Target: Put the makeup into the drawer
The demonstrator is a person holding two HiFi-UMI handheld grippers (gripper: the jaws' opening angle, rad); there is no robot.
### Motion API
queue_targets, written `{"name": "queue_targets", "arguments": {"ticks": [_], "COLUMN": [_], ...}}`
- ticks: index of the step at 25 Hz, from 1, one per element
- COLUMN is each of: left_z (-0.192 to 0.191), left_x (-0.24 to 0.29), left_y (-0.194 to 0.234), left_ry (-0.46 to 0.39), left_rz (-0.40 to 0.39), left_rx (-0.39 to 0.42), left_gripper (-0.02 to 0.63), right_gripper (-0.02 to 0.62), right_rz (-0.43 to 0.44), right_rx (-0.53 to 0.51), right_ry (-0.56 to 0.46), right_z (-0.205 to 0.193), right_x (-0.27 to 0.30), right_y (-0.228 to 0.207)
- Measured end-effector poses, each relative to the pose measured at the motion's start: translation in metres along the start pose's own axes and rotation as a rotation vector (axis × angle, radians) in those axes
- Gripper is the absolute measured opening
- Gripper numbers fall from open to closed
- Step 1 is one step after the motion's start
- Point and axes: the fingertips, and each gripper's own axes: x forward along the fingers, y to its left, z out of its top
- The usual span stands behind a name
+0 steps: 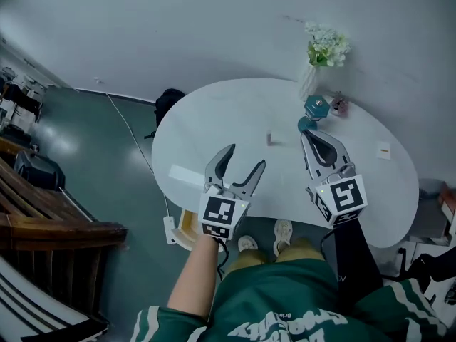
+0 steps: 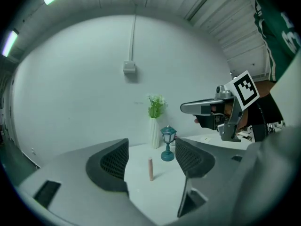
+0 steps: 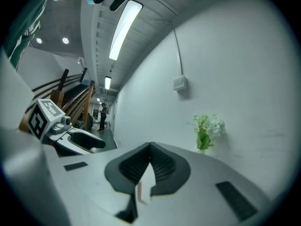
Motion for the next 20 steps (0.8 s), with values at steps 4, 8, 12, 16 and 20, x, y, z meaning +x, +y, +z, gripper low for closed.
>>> {"name": "queue_targets", "arguments": {"ticks": [4, 8, 12, 16, 20], "left_z": [-0.025, -0.062, -0.095, -0.12, -0.134], "left_x": [0.045, 0.084, 0.116, 0.137, 0.15], "left_y": [-0.011, -0.016, -0.014, -0.014, -0.01], "left_ry": [0.047, 0.128, 0.199, 0.244, 0.268], "left_rz": [0.003, -0.012, -0.007, -0.004, 0.007], "left_rx": [-0.031, -0.064, -0.086, -0.099, -0.105], "left_gripper": [0.314, 0.308, 0.288, 0.281, 0.267], "right_gripper": [0.005, 0.005, 0.005, 0.005, 0.005], "right_rz": [-0.009, -0.006, 0.001, 0.002, 0.0], "right_rx": [0.001, 0.009, 0.022, 0.025, 0.036], "right_ry": [0.001, 0.03, 0.055, 0.08, 0.096], "right_z": [-0.013, -0.033, -0.049, -0.062, -0.073], "right_x": [-0.006, -0.01, -0.01, -0.014, -0.016], "right_y": [-0.035, -0.057, -0.07, -0.078, -0.083]}}
